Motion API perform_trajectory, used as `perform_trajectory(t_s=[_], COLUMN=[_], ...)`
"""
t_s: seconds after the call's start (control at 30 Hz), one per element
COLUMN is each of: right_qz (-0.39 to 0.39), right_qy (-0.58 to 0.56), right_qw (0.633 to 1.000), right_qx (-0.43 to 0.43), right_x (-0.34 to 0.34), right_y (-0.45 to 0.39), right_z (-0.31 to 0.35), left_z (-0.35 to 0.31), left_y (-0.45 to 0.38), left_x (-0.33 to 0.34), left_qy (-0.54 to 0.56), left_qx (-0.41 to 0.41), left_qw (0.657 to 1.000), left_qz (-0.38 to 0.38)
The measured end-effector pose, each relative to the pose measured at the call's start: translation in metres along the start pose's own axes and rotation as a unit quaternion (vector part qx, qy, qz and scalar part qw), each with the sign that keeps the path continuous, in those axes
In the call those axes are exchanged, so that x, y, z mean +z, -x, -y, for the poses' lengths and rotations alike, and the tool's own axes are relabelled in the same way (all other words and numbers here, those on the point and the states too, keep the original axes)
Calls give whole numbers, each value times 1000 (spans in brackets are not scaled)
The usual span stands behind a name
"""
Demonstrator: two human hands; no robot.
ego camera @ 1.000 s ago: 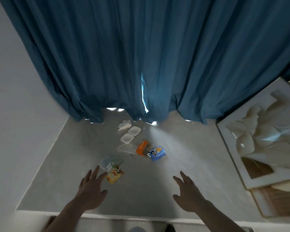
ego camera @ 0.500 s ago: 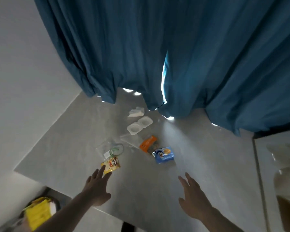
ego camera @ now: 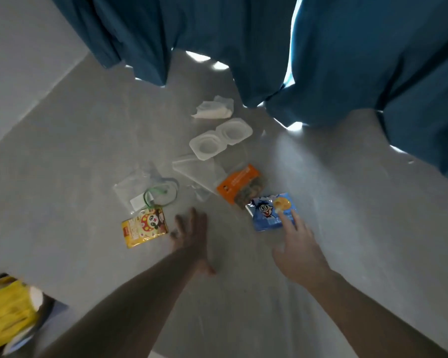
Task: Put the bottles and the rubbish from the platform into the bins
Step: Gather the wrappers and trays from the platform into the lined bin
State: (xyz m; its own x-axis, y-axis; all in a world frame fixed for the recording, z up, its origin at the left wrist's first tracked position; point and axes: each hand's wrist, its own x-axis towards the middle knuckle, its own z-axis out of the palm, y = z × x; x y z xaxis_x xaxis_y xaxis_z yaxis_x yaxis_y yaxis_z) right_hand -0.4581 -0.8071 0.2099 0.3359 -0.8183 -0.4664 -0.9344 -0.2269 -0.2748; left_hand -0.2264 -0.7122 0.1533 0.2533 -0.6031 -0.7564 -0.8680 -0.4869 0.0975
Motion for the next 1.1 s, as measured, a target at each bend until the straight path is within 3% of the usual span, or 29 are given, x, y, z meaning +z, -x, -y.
perform_trajectory(t_s=[0.17, 0.27, 0.43, 0.6, 0.77, 0.87, 1.1], right_qz=[-51, -44, 46, 38, 16, 43, 72], right_qy=[-28, -60, 107, 238, 138, 115, 57], right_qw=[996, 996, 991, 964, 963, 955, 967], right_qx=[-73, -56, -71, -113, -231, -271, -236], right_x=[18, 18, 15, 3, -29, -44, -13], right_y=[-58, -82, -106, -121, -155, -180, -219], right_z=[-8, -1, -12, -13, -5, 21, 63], left_z=[-4, 0, -5, -7, -9, -10, -11], left_y=[-24, -33, -32, -30, -31, -30, -32], left_x=[13, 12, 7, 5, 1, 1, 1], left_qy=[-2, -7, -3, 9, 14, 10, -1], left_qx=[-19, -24, -29, -30, -25, -27, -35], left_qw=[999, 999, 998, 998, 998, 998, 998], left_qz=[28, 43, 57, 62, 62, 59, 58])
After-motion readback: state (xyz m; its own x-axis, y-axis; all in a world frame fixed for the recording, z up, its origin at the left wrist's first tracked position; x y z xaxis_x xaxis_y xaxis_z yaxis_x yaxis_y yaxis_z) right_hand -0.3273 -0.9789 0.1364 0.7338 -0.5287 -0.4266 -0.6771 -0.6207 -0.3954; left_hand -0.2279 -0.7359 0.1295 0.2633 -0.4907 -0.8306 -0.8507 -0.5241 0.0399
